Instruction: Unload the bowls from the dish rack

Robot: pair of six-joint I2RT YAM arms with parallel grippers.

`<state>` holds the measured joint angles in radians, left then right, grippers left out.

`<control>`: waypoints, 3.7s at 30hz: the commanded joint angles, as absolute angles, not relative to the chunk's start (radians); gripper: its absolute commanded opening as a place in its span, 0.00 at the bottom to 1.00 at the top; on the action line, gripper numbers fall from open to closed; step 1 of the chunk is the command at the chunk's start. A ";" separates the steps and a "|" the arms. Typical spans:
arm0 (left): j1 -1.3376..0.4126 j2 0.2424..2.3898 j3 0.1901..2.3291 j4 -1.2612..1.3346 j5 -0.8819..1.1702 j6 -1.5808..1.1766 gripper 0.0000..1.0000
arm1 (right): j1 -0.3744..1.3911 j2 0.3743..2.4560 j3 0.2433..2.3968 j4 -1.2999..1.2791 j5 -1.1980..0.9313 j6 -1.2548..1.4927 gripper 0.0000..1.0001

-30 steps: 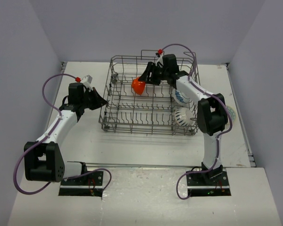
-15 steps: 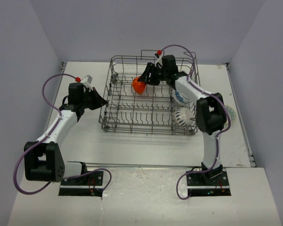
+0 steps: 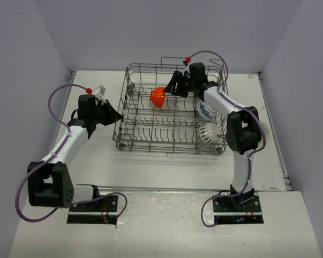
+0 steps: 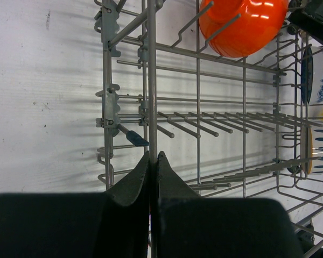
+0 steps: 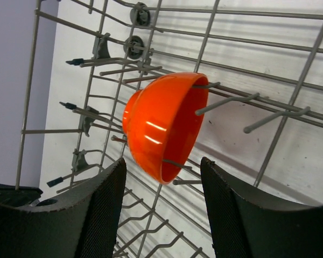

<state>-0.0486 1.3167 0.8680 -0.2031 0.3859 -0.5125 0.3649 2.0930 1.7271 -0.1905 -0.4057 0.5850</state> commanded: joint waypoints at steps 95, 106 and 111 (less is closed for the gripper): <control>-0.052 1.324 0.867 -0.232 0.359 -0.506 0.00 | 0.325 1.840 1.789 -0.174 -0.839 0.659 0.00; -0.052 1.330 0.867 -0.224 0.365 -0.506 0.00 | 0.285 1.602 1.733 -0.336 -0.522 0.499 0.00; -0.052 1.327 0.865 -0.224 0.370 -0.506 0.00 | 0.276 1.500 1.762 -0.457 -0.313 0.436 0.00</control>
<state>-0.0483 1.3182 0.8673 -0.1993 0.3851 -0.5140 0.2794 1.5902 1.7256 -0.3866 -0.4854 0.5121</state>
